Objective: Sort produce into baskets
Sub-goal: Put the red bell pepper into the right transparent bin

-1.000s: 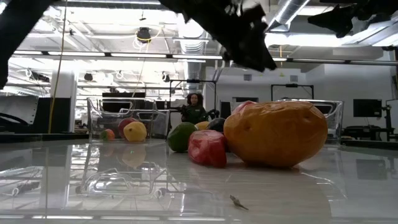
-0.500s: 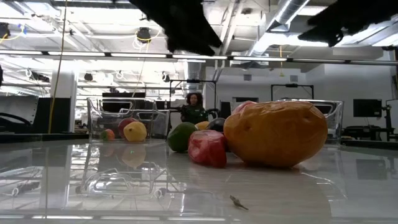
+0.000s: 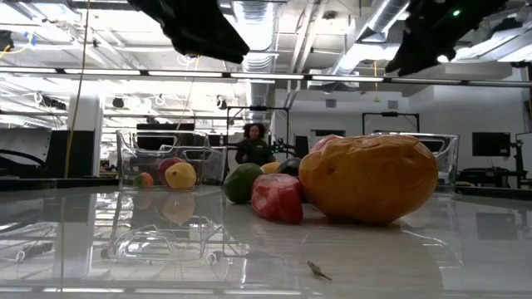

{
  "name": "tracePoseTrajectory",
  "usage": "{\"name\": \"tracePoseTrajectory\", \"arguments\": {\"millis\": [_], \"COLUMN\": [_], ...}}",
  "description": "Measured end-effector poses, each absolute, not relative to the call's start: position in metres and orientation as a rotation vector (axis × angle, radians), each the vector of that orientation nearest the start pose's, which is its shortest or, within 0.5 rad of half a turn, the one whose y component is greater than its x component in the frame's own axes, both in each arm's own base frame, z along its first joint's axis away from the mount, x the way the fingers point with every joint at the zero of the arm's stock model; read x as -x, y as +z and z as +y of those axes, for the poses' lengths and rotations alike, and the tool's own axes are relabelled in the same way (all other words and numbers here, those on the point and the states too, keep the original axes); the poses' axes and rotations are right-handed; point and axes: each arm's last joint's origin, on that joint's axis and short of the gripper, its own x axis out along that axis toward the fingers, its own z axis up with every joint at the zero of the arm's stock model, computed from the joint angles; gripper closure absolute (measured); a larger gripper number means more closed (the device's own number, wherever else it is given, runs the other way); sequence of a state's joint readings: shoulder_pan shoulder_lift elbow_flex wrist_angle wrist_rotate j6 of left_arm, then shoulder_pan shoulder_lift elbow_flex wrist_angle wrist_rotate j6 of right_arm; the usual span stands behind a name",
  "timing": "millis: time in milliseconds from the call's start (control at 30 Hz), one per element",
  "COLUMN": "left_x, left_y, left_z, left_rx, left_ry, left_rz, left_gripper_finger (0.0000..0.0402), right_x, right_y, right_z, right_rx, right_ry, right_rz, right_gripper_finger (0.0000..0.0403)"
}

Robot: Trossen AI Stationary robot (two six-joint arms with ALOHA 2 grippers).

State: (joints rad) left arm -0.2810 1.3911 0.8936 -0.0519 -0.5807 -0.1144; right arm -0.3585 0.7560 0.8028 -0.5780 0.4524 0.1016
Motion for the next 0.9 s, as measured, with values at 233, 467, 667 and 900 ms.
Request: {"name": "tracePoseTrajectory", "arguments": {"millis": [233, 467, 667, 900], "left_x": [-0.287, -0.272, -0.273, -0.282], "left_y": [0.245, 0.208, 0.203, 0.222], "left_z": [-0.066, -0.061, -0.057, -0.058], "left_rx": [-0.201, -0.276, -0.173, -0.003], "left_ry": [0.296, 0.29, 0.257, 0.27], "left_rz": [0.463, 0.572, 0.492, 0.324], "left_gripper_finger": [0.0176, 0.0176, 0.0176, 0.0176], "right_x": [-0.152, -0.191, -0.217, -0.236], "right_y": [0.29, 0.276, 0.277, 0.268], "right_z": [-0.118, -0.107, -0.059, 0.018], "right_rx": [-0.245, -0.188, -0.071, 0.033], "right_ry": [-0.704, -0.433, -0.237, 0.039], "right_rz": [0.718, 0.761, 0.738, 0.753], "right_gripper_finger": [0.0068, 0.0068, 0.0068, 0.0068]}}
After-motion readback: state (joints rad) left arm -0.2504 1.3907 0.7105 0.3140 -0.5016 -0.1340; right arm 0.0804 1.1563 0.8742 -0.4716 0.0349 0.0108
